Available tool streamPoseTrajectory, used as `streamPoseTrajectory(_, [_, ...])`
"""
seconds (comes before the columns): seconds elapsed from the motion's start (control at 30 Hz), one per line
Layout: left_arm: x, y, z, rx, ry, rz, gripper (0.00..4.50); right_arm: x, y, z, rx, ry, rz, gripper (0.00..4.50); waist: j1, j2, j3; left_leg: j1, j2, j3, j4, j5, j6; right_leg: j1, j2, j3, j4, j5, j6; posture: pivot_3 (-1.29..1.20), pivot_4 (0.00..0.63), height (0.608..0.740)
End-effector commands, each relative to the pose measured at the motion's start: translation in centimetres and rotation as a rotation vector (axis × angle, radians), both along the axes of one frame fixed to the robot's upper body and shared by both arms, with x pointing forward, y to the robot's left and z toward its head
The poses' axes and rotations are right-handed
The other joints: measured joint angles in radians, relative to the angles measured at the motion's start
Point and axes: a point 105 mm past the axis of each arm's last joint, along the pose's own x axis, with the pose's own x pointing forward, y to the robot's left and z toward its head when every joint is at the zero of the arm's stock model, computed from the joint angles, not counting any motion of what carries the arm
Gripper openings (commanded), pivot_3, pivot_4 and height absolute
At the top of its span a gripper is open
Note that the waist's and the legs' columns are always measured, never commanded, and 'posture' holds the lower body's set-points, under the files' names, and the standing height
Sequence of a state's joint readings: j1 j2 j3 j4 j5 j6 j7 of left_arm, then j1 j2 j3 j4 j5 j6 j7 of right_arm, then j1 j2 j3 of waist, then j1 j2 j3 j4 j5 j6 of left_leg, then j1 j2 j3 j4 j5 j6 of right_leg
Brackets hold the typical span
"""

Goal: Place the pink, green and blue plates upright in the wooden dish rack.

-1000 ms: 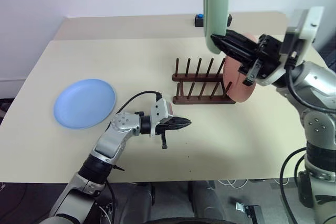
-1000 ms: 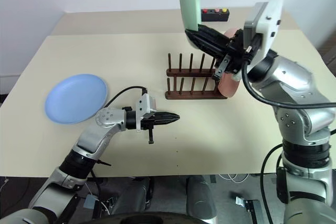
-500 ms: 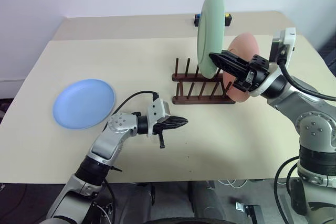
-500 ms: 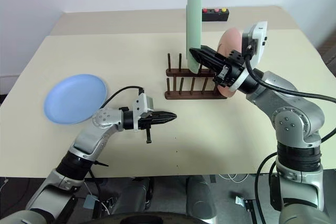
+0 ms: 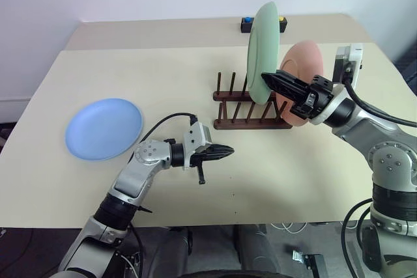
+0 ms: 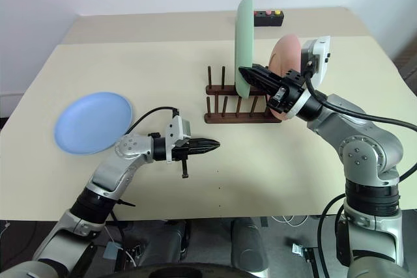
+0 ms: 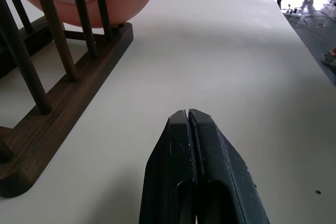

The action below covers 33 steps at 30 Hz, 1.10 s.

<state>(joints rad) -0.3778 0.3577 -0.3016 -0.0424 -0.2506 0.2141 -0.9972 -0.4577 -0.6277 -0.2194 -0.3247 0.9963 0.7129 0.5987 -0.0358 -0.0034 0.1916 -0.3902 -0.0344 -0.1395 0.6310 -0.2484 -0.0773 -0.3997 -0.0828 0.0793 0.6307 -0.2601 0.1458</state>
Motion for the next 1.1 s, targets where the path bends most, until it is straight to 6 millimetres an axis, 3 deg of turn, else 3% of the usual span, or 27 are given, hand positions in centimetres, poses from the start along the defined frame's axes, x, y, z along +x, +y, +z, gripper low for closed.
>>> streamPoseTrajectory(0.03, [-0.2, -0.2, 0.9, -0.026, -0.03, -0.012, 0.0, -0.2, -0.6, 1.0, 0.03, -0.039, -0.011, 0.01, 0.0, 0.0, 0.0, 0.0, 0.0, 0.0, 0.0, 0.0, 0.0, 0.0, 0.0, 0.0, 0.0, 0.0, 0.0, 0.0, 0.15, 0.74])
streamPoseTrajectory(1.1, [-0.1, -0.3, 0.9, -0.026, -0.028, -0.01, 0.0, -0.2, -1.4, -0.2, 0.011, 0.038, -0.007, 0.01, 0.0, 0.0, 0.0, 0.0, 0.0, 0.0, 0.0, 0.0, 0.0, 0.0, 0.0, 0.0, 0.0, 0.0, 0.0, 0.0, 0.15, 0.74])
